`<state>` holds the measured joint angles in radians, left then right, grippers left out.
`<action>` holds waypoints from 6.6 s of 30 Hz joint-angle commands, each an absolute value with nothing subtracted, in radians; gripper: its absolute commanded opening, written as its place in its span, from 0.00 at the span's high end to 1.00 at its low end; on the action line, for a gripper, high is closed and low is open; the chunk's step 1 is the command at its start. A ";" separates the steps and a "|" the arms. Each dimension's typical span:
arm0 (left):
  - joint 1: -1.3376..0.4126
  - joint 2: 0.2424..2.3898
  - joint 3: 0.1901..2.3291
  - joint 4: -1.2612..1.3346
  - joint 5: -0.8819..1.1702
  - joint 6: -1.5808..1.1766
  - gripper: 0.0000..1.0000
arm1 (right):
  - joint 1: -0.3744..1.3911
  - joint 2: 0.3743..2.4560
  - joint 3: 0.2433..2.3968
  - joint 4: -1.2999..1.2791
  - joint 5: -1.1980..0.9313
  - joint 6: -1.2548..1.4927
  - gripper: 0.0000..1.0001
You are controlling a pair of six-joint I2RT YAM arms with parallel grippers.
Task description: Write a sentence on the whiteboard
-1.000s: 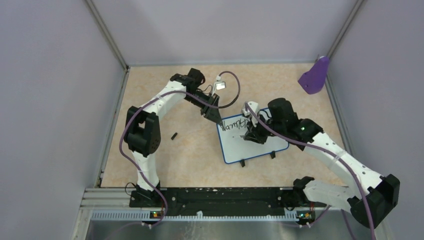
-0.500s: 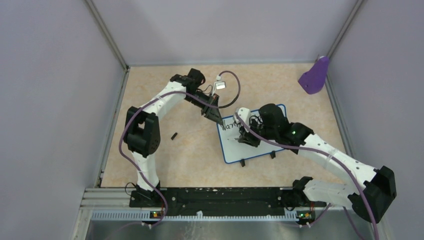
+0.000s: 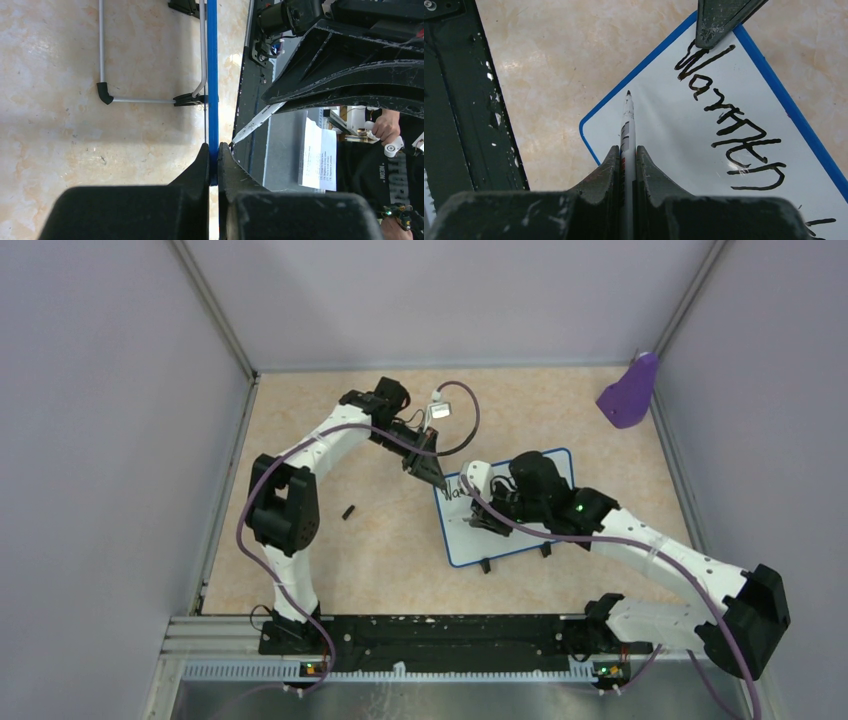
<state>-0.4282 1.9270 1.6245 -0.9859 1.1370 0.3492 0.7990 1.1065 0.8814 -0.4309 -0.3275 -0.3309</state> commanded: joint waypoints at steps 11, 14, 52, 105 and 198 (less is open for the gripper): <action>-0.412 1.874 1.574 -0.872 1.066 0.263 1.00 | 0.810 1.050 0.829 -0.365 -0.353 -0.356 1.00; -0.396 1.863 1.569 -0.852 1.059 0.241 1.00 | 0.810 1.052 0.833 -0.361 -0.352 -0.354 1.00; -0.405 1.859 1.572 -0.868 1.081 0.270 1.00 | 0.810 1.110 0.922 -0.337 -0.218 -0.308 1.00; -0.405 1.865 1.582 -0.875 1.075 0.276 1.00 | 0.889 1.189 0.903 -0.459 -0.293 -0.406 1.00; -0.405 1.874 1.594 -0.882 1.077 0.283 1.00 | 0.820 1.151 0.908 -0.427 -0.170 -0.352 1.00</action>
<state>-0.4129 1.8801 1.5673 -0.8829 1.0988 0.2684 0.8215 1.1412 0.9039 -0.4309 -0.1707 -0.3328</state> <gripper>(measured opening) 0.027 0.094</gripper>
